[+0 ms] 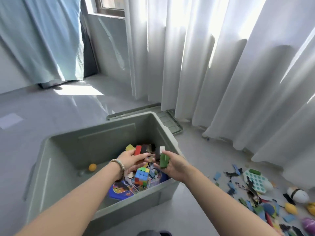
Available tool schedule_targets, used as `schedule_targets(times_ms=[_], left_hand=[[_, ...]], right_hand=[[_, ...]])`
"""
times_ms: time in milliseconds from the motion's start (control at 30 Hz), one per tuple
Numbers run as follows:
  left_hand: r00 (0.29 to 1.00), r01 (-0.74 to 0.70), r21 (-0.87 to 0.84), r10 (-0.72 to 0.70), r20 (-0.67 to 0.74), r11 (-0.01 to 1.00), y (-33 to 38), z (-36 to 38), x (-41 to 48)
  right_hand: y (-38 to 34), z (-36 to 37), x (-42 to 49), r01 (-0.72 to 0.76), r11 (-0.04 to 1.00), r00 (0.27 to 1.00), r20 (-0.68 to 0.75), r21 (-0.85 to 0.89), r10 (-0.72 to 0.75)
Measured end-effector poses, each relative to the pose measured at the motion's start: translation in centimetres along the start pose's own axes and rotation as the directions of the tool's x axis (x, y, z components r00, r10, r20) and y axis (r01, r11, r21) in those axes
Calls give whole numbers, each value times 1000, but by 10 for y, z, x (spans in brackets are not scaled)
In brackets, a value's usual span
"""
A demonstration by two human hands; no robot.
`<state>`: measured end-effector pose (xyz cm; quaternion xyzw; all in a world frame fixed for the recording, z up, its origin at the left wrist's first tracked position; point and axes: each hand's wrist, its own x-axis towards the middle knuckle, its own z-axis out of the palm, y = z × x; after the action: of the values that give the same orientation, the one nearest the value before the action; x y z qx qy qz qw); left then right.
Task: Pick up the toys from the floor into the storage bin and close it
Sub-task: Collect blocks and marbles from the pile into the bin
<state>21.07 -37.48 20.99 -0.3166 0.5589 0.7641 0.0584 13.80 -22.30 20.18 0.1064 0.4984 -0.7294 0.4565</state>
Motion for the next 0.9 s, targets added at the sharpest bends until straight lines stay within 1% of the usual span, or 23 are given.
schedule_targets(times_ms=[100, 200, 300, 400, 467, 567, 667, 767, 833, 900], left_hand=[[993, 95, 13, -94, -75, 995, -18, -32, 13], [983, 97, 59, -87, -163, 993, -25, -46, 30], [978, 108, 76, -92, -188, 991, -27, -48, 40], [981, 97, 71, -83, -174, 993, -22, -42, 37], [982, 79, 173, -46, -186, 982, -18, -36, 33], [979, 8, 389, 72, -189, 921, -11, -16, 29], [967, -135, 536, 230, -114, 833, -1, 20, 23], [946, -273, 634, 322, 39, 723, 3, 73, 12], [941, -316, 685, 307, 140, 656, -6, 109, 8], [946, -324, 726, 213, 244, 606, -25, 144, 7]], right_hand=[[21, 19, 27, -72, 997, 997, -14, -4, 72], [29, 25, 48, -59, 997, 998, -31, -50, 58], [27, 21, 53, -39, 990, 998, -60, -136, 31], [19, 4, 47, -15, 978, 997, -83, -208, -2], [8, -9, 37, 3, 967, 996, -87, -253, -26], [-15, -31, 8, 45, 937, 993, -91, -346, -81], [-38, -62, -23, 97, 909, 982, -112, -404, -154], [-52, -108, -59, 110, 848, 957, -175, -519, -231], [-50, -142, -82, 79, 795, 933, -237, -601, -272], [-34, -179, -103, 10, 749, 917, -292, -662, -270]])
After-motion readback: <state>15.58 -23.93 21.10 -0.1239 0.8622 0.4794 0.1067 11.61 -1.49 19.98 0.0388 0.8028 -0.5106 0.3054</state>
